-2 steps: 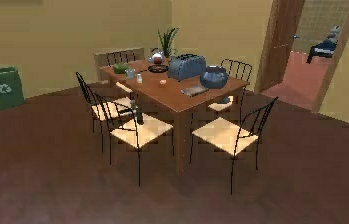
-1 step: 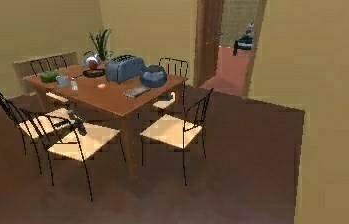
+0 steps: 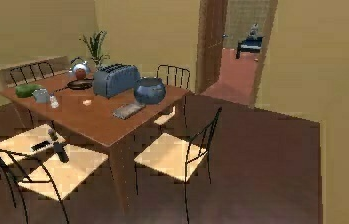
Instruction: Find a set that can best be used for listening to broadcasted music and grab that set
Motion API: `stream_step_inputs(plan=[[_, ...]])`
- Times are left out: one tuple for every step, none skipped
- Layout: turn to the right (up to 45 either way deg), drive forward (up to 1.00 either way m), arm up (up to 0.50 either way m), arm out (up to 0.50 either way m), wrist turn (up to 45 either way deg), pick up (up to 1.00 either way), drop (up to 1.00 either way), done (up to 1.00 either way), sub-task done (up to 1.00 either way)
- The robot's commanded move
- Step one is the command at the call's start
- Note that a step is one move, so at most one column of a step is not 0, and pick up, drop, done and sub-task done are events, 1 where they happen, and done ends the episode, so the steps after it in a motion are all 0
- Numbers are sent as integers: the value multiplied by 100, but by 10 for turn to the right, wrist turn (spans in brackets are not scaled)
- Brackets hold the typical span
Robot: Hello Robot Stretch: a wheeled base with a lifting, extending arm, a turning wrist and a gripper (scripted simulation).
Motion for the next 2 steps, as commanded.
stream_step_inputs(plan=[[-450, 0, 0, 0, 0, 0, 0, 0, 0], [-270, 0, 0, 0, 0, 0, 0, 0, 0]])
